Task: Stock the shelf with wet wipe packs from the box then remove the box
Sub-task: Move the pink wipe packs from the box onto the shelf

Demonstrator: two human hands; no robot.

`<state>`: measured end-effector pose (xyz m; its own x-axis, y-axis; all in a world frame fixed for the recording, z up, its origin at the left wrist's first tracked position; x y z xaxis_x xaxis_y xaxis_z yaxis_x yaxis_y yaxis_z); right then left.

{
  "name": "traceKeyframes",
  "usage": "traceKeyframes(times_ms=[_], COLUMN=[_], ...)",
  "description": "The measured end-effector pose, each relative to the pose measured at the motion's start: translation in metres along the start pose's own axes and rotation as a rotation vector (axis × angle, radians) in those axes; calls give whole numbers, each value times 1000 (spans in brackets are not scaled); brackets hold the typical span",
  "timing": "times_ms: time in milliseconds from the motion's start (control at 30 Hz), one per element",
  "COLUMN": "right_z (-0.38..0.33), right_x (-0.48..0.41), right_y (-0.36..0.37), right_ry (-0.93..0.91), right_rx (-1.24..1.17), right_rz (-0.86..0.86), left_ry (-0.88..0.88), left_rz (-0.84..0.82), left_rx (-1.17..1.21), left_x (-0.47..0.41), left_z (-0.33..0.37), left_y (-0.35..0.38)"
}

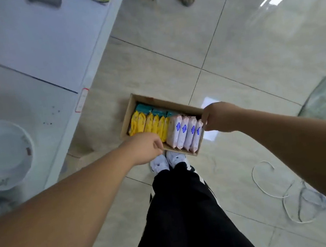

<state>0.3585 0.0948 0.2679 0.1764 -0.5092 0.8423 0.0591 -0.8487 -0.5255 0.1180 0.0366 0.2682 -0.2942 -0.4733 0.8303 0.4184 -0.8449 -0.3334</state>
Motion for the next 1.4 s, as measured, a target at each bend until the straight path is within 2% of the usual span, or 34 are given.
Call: traceKeyframes(times_ms=[167, 300, 500, 667, 767, 900, 1000, 1133, 1233, 1400], right_z=[11, 23, 30, 19, 15, 11, 8, -5, -14, -12], right_x=[-82, -151, -226, -251, -255, -261, -276, -297, -308, -313], right_y=[76, 122, 148, 161, 161, 155, 153, 162, 169, 184], right_ry=[-44, -36, -6, -41, -83, -148, -105, -104, -87, -31], right_rx=[26, 5, -53, -61, -127, -223, -136, -11, -9, -56], right_rz=[-95, -99, -88, -65, -27, 30, 73, -31, -37, -23], left_ry=[26, 44, 83, 96, 82, -28, -143, -253, -336, -376], left_rz=[-83, -128, -152, -201, -135, 43, 147, 262, 268, 187], left_rx=[-73, -107, -193, -218, -168, -80, -8, 188, 282, 254], left_x=[-92, -160, -228, -253, -258, -264, -268, -275, -285, -295], left_z=[-27, -53, -81, -94, -102, -119, -136, -152, -166, -182], left_y=[67, 110, 143, 162, 158, 138, 126, 121, 130, 147])
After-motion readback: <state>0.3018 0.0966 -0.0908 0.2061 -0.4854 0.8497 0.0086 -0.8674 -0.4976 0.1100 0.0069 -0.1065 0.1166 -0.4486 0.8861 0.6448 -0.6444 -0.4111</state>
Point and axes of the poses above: each hand's wrist, its own x-axis away from the middle knuckle, its own y-axis out of the palm, z = x × y, the point moved 4 cm from there along -x, towards the middle knuckle, and after that the axes turned 7 degrees about x, right-handed, at the moved point
